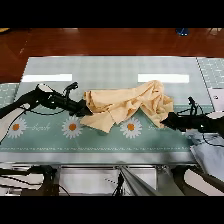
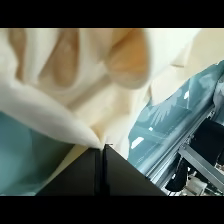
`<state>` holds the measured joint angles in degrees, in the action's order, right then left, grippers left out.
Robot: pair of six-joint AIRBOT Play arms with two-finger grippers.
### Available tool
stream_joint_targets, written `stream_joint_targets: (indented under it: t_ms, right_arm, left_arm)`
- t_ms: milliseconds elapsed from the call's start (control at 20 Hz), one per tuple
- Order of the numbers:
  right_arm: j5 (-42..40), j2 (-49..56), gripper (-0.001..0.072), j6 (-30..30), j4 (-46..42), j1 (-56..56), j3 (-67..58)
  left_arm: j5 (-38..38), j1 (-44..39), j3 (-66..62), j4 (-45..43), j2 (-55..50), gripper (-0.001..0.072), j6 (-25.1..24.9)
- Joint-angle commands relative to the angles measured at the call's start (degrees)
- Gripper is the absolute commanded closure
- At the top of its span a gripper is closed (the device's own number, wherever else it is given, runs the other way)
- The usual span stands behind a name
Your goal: Fold the shirts.
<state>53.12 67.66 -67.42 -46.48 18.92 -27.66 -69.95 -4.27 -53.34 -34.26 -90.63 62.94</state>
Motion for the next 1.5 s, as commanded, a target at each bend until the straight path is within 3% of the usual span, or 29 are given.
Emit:
stream_joint_targets:
  t_ms: [0,200,350,500,750,900,1000,1250,1450]
  right_arm:
    - [-0.37,-1.14,0.0675,-0.33,0.98,-3.02,-4.15]
    - [9.25,-11.65,0.0676,1.14,1.14,-0.50,-19.32]
    - [7.32,-21.57,0.0677,0.07,2.03,0.33,-31.41]
    - [2.75,-28.65,0.0677,-5.66,1.66,0.33,-42.66]
    - [1.27,-32.06,0.0677,-11.65,1.40,0.31,-56.98]
    - [1.20,-32.04,0.0677,-12.07,0.44,0.31,-64.78]
    - [2.03,-32.04,0.0677,-14.58,-2.19,0.31,-69.11]
    - [10.71,-32.06,0.0677,-19.23,-12.50,0.31,-78.88]
    - [28.63,-32.04,0.0677,-21.42,-16.70,0.31,-83.78]
  left_arm:
    - [-0.24,1.36,-4.00,0.04,2.60,0.0679,-0.98]
    - [-1.99,6.21,-17.42,0.90,12.50,0.0678,-0.72]
    - [-2.08,9.99,-29.73,4.28,20.92,0.0678,-0.68]
    - [1.99,12.96,-42.10,4.74,28.37,0.0678,2.67]
    - [11.76,15.96,-53.31,4.68,39.04,0.0678,4.39]
    - [12.98,18.10,-55.84,1.84,44.52,0.0679,4.44]
    - [12.74,18.64,-56.08,-2.73,48.00,0.0679,8.00]
    - [8.22,18.64,-56.24,-15.06,55.60,0.0679,14.49]
    - [-8.81,18.64,-56.22,-21.51,58.36,0.0679,21.66]
